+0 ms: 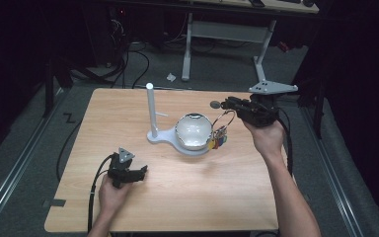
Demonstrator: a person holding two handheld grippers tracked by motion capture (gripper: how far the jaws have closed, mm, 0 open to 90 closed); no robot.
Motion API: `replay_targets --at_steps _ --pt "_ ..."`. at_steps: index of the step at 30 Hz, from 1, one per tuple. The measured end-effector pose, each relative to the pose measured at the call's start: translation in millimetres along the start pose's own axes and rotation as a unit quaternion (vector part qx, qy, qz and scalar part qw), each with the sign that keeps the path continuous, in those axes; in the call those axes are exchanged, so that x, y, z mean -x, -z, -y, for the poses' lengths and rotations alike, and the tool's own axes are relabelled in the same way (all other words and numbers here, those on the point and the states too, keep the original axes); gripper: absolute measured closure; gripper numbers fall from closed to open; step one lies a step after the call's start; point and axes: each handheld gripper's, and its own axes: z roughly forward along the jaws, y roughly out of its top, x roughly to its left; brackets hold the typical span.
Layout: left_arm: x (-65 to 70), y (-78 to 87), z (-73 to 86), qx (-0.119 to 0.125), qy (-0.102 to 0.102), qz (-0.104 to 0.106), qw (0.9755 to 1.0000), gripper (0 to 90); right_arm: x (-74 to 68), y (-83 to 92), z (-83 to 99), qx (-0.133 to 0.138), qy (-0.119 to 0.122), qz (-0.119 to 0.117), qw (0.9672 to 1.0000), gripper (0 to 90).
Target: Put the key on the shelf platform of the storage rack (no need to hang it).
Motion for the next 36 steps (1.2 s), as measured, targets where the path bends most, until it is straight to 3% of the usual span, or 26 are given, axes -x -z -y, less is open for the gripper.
replay_targets --at_steps 19,23,36 --pt "0.1 0.1 0.0 0.0 0.001 0.0 1.0 21.0 -6.7 -40.2 -27.7 0.0 -0.004 -0.013 0.9999 83.1" --pt "-0.4 0.2 0.0 -0.001 -0.003 0.002 1.0 21.0 -6.4 -47.5 -28.2 0.002 -0.015 -0.015 0.9998 83.1" --pt "-0.2 0.4 0.1 -0.002 0.0 0.001 1.0 21.0 -8.9 -75.2 -16.3 -0.024 -0.013 -0.016 0.9995 82.9"
